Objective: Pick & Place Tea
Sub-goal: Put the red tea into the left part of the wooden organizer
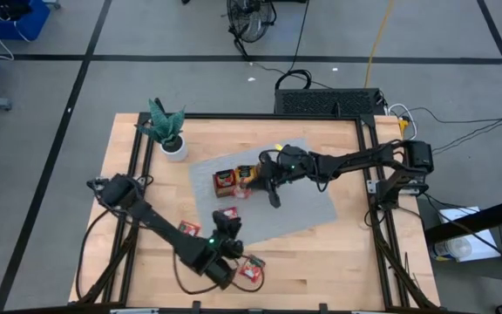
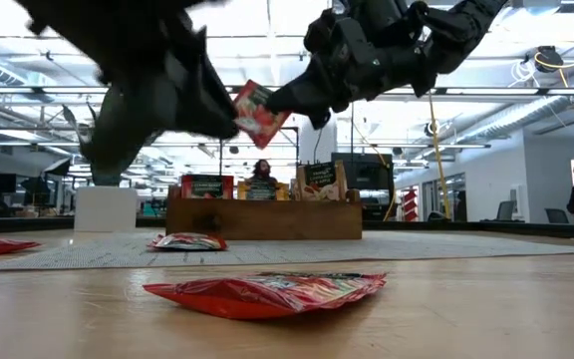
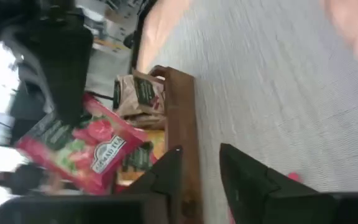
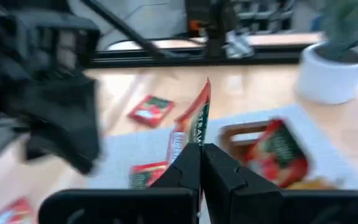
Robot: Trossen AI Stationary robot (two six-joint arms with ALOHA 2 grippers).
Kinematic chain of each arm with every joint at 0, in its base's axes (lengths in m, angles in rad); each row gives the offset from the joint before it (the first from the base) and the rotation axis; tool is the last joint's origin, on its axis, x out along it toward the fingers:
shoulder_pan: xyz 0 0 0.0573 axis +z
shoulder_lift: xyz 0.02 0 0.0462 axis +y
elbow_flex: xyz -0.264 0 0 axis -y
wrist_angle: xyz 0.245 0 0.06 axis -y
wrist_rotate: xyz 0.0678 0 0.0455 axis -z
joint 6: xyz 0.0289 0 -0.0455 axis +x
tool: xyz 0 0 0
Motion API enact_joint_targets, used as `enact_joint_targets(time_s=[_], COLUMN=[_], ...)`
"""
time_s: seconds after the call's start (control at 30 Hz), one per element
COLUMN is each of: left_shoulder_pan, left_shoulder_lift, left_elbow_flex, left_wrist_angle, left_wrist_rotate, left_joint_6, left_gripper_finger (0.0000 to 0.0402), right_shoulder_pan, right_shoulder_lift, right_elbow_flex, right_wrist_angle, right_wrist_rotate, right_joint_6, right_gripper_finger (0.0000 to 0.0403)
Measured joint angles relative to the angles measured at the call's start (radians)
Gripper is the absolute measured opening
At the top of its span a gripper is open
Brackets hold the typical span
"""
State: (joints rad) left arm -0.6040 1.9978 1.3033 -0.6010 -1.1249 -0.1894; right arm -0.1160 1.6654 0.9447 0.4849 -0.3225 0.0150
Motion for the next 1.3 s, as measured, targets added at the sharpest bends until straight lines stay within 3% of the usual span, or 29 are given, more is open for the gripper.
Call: enact_joint_targets(time_s=[0.17, 0.27, 0.5, 0.67, 0.87, 1.3], left_shoulder_pan=[-0.039, -0.07, -0.136, -0.131, -0.117, -0.112], left_shoulder_lift=[-0.118, -0.212, -0.506, -0.65, -0.693, -0.692], left_elbow_flex=[-0.007, -0.063, -0.293, -0.432, -0.494, -0.497], left_wrist_angle=[-0.165, -0.245, -0.154, 0.042, 0.196, 0.186], left_wrist_rotate=[0.011, -0.027, -0.15, -0.153, -0.136, -0.133], left_joint_6=[-0.23, -0.355, -0.517, -0.475, -0.342, -0.326], left_gripper_finger=[0.0138, 0.0141, 0.0142, 0.0143, 0.0143, 0.0143], right_shoulder_pan=[0.006, 0.023, 0.081, 0.091, 0.062, 0.044], right_shoulder_lift=[-0.019, -0.008, 0.078, 0.208, 0.364, 0.4], right_elbow_flex=[0.0, 0.012, 0.178, 0.355, 0.492, 0.518], right_wrist_angle=[0.0, 0.0, -0.197, -0.342, -0.415, -0.474], right_wrist_rotate=[0.102, 0.217, 0.362, 0.383, 0.378, 0.406], right_joint_6=[-0.139, -0.234, -0.406, -0.489, -0.517, -0.544], right_gripper_finger=[0.0, 0.0, 0.0, 0.0, 0.0, 0.0])
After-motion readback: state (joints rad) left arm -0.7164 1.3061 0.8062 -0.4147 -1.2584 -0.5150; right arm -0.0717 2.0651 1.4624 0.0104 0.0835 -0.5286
